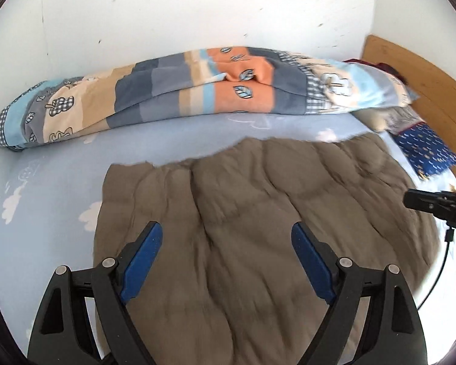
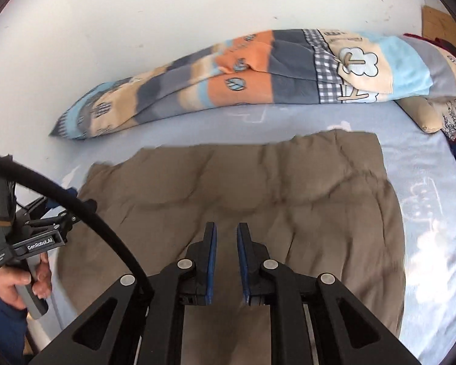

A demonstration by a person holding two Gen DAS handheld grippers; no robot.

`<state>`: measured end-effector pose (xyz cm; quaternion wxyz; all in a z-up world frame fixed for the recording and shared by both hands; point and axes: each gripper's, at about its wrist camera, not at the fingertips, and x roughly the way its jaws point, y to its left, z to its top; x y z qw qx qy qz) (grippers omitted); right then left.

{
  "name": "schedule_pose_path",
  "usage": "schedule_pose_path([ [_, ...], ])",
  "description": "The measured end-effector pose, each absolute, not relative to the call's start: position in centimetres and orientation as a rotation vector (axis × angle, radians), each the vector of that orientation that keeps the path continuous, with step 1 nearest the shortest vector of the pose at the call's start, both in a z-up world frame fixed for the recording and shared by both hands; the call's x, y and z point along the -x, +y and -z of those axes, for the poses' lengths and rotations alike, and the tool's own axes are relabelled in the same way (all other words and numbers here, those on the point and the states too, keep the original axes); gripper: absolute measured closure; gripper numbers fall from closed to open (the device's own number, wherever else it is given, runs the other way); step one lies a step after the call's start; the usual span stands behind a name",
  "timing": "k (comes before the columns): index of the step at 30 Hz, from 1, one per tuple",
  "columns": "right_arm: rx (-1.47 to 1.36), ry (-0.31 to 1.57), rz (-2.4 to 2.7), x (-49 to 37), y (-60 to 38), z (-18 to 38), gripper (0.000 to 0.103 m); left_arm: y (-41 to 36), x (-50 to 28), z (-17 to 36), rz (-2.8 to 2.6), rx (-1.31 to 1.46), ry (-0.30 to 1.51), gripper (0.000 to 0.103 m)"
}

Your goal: Fold large clothes

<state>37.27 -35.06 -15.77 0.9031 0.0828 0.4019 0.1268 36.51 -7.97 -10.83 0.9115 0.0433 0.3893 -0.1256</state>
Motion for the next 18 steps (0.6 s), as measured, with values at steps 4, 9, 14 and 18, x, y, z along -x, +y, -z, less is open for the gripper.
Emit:
schedule_pose_path([
  [4, -0.179, 0.809, -0.268, -31.9, -34.1, 14.9, 0.087, -7.0, -31.6, 10.1, 0.269, -0.077, 0.782, 0.016],
  [9, -0.197, 0.775, -0.234, -27.1, -33.2, 14.9, 0.084, -5.6, -28.7, 11.4, 0.212, -0.100, 0.798, 0.016],
  [14, -0.207, 0.773, -0.200, -26.8, -32.2, 15.9, 0.084, -3.4, -30.2, 14.6, 0.098, -0.067, 0.845, 0.016],
  [18, -0.195, 0.773, -0.170, -28.3, -31.8, 18.0, 0.084, -2.6, -31.7, 17.3, 0.048, -0.088, 0.895, 0.016],
])
